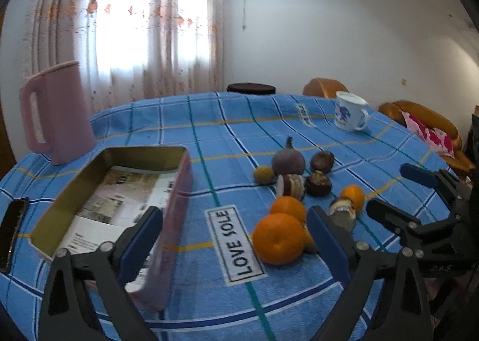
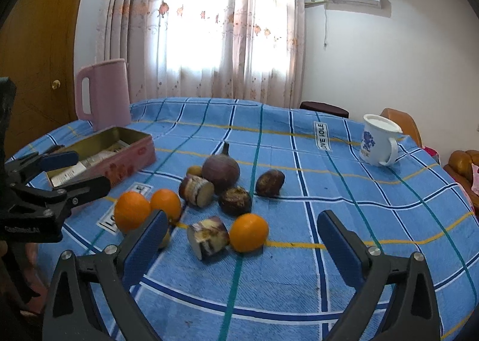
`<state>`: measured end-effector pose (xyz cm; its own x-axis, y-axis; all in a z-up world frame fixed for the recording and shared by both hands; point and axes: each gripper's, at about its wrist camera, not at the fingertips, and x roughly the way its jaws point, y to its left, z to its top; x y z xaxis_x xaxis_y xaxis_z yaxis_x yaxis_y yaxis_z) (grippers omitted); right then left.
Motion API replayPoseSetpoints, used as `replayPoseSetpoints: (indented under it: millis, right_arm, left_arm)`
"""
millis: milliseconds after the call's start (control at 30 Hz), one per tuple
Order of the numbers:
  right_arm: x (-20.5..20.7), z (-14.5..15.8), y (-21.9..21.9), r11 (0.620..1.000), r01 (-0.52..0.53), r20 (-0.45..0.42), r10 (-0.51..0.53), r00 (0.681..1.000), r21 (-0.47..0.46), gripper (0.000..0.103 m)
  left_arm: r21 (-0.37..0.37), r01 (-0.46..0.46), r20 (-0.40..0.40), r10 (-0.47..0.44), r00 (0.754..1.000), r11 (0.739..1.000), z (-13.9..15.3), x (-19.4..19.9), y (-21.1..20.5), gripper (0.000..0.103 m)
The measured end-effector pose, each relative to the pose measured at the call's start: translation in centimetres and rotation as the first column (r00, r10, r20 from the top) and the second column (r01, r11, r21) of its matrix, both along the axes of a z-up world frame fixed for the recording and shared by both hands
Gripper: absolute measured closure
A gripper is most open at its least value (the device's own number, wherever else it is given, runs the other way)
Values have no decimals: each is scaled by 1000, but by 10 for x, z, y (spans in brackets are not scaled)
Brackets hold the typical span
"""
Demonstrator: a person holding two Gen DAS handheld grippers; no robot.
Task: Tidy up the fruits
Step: 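Grasp an orange with the left tool while the right tool grasps a cut sugarcane piece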
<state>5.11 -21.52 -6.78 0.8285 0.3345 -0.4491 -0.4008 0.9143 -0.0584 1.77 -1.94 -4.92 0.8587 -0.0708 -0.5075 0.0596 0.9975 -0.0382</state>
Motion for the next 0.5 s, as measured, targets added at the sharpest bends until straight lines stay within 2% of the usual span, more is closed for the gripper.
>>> replayPoseSetpoints:
  millis: [67,133,300,367,500]
  right_arm:
    - [2,-3,-1,1000,-7,-10,7,1000,1,20]
    - [4,-5,-2,1000,-19,-24,19,1000,2,27]
    - [3,-6,1,999,-47,-32,47,998,6,28]
    - [2,-6,3,998,-59,-29,59,998,-3,37]
    - [6,-9,9,997,-81,-43,80,996,-17,42]
  left_arm:
    - [0,21,-17,-21,1000,1000,-2,3,-6,13]
    - [5,39,-32,-39,999,999,-4,6,-11,16]
    - [5,72,-66,-72,995,997,-10,15,-20,21]
    - [-2,83,-87,-83,993,997,-13,19,-21,29]
    - [-15,93,-119,-94,988,996,-16,26,-22,32]
